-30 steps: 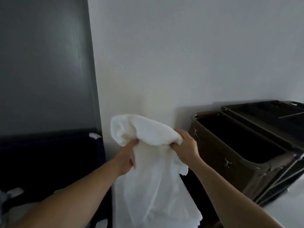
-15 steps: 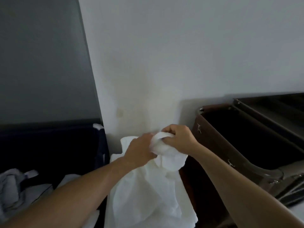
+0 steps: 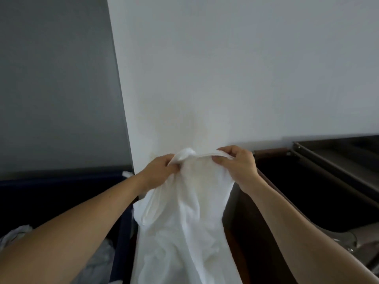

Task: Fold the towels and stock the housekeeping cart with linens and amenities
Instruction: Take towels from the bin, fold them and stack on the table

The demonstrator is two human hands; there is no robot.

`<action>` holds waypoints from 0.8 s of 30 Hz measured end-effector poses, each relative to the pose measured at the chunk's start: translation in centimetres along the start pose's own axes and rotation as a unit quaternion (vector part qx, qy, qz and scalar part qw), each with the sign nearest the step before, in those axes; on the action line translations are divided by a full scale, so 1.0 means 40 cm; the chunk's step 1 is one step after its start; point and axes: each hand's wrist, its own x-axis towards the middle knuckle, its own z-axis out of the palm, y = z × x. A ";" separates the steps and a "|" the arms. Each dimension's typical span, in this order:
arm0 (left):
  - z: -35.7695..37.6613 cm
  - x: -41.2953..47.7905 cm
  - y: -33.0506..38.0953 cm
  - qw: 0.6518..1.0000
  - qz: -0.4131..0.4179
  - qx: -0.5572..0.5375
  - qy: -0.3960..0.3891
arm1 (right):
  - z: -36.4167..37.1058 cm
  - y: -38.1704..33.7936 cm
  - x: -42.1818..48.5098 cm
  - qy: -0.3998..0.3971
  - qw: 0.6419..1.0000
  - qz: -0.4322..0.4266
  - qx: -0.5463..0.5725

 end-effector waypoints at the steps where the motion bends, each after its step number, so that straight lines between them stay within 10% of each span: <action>1: 0.002 -0.005 -0.022 1.000 -0.004 0.006 -0.007 | 0.007 -0.003 -0.002 -0.004 1.000 0.000 0.006; 8: 0.019 -0.010 -0.036 0.991 0.052 0.070 0.104 | 0.063 -0.044 0.000 0.020 1.000 -0.008 0.017; 18: 0.060 -0.043 -0.072 0.996 0.041 0.070 -0.038 | 0.076 -0.030 -0.035 -0.052 0.998 0.018 0.015; 24: 0.038 -0.030 -0.048 0.991 0.070 0.115 0.014 | 0.073 -0.070 -0.047 -0.139 0.990 -0.024 0.002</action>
